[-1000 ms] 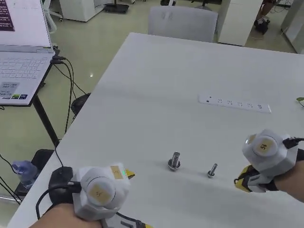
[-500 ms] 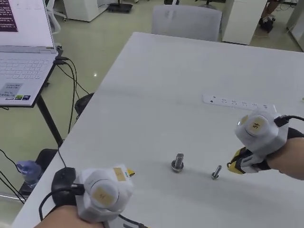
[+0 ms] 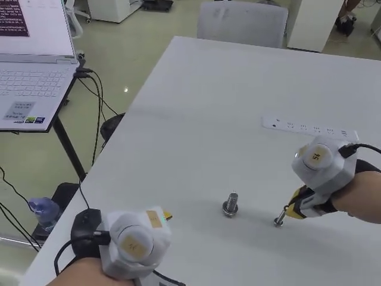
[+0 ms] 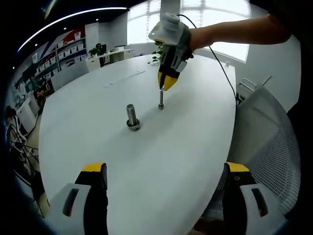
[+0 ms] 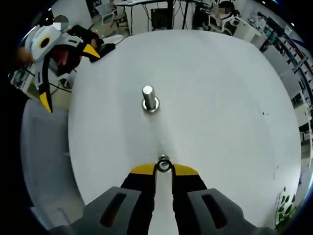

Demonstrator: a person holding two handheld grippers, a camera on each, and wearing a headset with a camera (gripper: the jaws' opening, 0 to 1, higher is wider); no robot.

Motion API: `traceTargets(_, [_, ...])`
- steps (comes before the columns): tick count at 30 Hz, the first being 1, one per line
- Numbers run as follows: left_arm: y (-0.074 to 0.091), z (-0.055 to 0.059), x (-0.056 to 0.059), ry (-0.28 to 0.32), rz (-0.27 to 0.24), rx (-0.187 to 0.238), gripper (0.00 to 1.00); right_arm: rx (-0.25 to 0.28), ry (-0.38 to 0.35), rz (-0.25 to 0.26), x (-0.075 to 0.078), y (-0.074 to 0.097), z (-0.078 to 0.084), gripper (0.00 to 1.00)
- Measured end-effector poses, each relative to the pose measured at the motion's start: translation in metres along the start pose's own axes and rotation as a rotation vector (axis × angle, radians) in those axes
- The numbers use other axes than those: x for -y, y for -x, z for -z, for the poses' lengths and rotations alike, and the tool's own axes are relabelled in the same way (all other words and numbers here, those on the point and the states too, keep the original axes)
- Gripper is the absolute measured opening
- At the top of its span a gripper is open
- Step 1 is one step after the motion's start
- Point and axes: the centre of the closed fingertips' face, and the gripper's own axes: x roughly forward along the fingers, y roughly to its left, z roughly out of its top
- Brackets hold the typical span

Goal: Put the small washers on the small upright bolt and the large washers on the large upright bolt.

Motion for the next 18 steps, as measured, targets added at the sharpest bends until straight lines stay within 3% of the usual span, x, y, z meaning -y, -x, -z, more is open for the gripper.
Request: traceTargets(18, [0.001,0.007,-0.003,0.012,0.003,-0.011,0.97,-0.046,0.020,-0.019,-0.002,-0.018,0.003,0.12])
